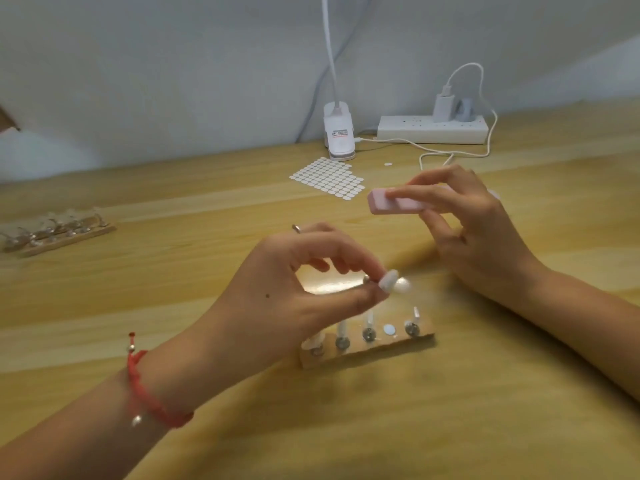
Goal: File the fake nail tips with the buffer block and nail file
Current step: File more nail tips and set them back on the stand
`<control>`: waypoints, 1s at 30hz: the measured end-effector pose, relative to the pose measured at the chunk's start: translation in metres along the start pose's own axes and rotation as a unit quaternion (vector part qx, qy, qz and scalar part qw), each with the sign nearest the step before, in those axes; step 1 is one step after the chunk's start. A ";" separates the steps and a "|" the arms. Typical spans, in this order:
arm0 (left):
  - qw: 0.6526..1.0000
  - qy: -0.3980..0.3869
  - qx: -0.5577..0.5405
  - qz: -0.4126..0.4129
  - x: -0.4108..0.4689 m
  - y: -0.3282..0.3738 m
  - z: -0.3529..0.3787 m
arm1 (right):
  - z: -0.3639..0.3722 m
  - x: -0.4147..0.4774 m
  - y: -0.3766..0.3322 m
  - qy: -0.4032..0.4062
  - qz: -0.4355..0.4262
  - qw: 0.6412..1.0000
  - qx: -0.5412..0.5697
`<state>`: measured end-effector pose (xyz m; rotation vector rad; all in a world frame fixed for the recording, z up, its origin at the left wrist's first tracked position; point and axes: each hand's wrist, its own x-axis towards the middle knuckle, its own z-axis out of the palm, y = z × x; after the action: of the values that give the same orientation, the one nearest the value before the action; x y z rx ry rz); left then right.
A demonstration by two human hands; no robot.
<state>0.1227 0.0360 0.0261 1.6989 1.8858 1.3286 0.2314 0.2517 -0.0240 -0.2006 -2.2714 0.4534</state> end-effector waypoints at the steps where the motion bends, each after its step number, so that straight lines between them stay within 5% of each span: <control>1: 1.000 -0.003 0.018 0.003 0.000 0.001 0.003 | 0.000 0.000 -0.001 0.002 0.003 1.000 0.001; 13: 0.961 -0.039 0.273 0.015 -0.003 0.003 0.028 | 0.001 -0.001 -0.005 -0.014 0.010 1.000 0.006; 23: 0.937 -0.070 0.342 0.005 0.006 0.009 0.038 | 0.000 -0.002 -0.007 -0.026 0.012 1.000 0.009; 30: 0.932 -0.053 0.347 0.085 0.009 0.011 0.041 | 0.000 -0.001 -0.007 -0.029 0.012 1.000 -0.002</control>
<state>0.1565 0.0610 0.0158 2.2371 2.3519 0.6036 0.2323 0.2452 -0.0225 -0.2195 -2.3291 0.4716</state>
